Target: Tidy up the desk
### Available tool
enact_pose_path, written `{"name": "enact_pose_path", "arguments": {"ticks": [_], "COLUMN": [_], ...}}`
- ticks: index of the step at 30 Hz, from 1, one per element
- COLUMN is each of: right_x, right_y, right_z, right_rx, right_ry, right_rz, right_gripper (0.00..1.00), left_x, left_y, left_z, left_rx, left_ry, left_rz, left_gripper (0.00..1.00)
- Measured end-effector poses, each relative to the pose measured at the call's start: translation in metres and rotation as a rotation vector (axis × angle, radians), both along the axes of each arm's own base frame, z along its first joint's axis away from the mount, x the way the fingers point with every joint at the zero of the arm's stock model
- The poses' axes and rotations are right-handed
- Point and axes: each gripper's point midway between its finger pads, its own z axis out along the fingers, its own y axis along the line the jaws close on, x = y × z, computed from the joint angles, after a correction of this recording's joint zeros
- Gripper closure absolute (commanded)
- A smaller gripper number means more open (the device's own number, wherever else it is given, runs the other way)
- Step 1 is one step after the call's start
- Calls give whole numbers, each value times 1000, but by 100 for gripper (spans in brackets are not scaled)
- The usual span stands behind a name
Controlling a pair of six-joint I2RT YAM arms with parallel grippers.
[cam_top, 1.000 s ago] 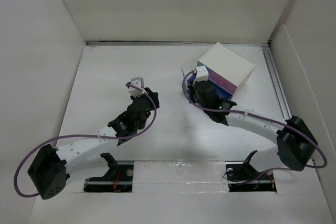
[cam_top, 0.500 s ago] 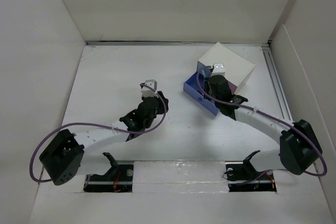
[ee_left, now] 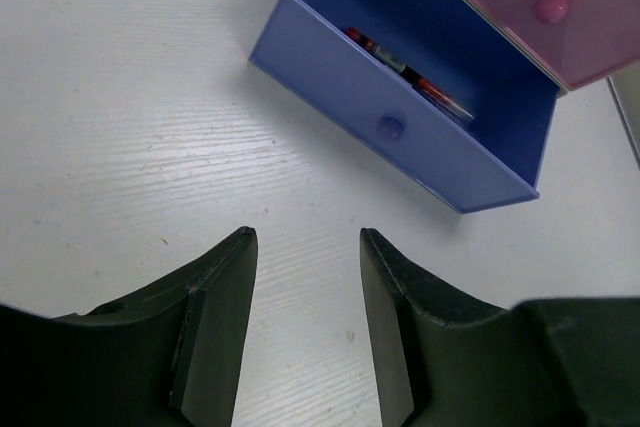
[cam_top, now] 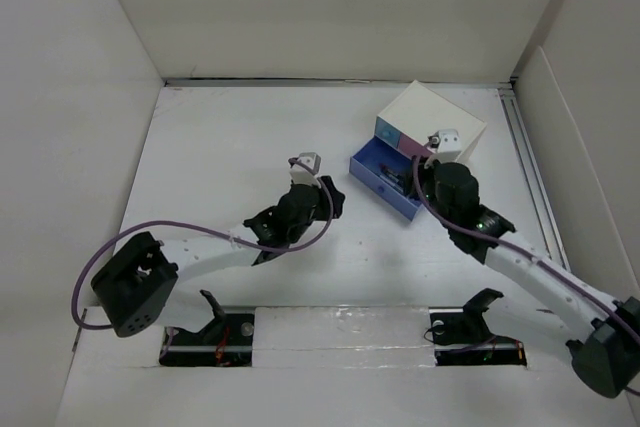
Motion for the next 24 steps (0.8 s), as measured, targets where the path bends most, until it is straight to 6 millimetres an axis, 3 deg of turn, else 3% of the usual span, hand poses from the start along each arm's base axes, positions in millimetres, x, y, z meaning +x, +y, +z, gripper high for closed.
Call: {"name": "enact_pose_path", "arguments": {"ticks": [2, 3, 4, 5, 11, 13, 15, 17, 18, 19, 21, 23, 24], "right_x": [-13, -19, -26, -33, -74, -85, -90, -89, -88, -87, -85, -84, -85], "right_y": [3, 4, 4, 4, -6, -11, -14, -13, -12, -11, -9, -8, -8], "right_z": [17, 28, 38, 49, 108, 122, 128, 126, 123, 119, 111, 104, 102], "right_rx": [41, 66, 88, 114, 244, 269, 276, 271, 266, 259, 244, 233, 229], "right_ry": [-53, -85, -115, -147, -331, -384, -408, -400, -391, -378, -347, -324, -317], "right_rz": [41, 63, 83, 101, 186, 202, 206, 208, 209, 210, 213, 213, 214], "right_gripper": [73, 88, 97, 100, 100, 91, 90, 90, 88, 86, 77, 73, 71], "left_x": [-5, -8, -12, -16, -33, -30, -27, -22, -19, -16, -11, -8, -7], "left_y": [-6, -10, -14, -17, -29, -29, -31, -40, -46, -54, -67, -78, -83], "left_z": [2, 3, 5, 7, 46, 64, 71, 68, 63, 59, 43, 24, 14], "left_rx": [-5, -4, 0, 5, -28, -74, -96, -89, -77, -72, -43, -10, 9], "left_ry": [-6, -10, -19, -31, -138, -179, -193, -178, -165, -151, -115, -76, -57], "left_rz": [-20, -32, -43, -53, -89, -78, -65, -62, -63, -65, -72, -83, -92], "left_gripper": [57, 55, 55, 54, 46, 45, 47, 54, 66, 71, 85, 89, 96]}}
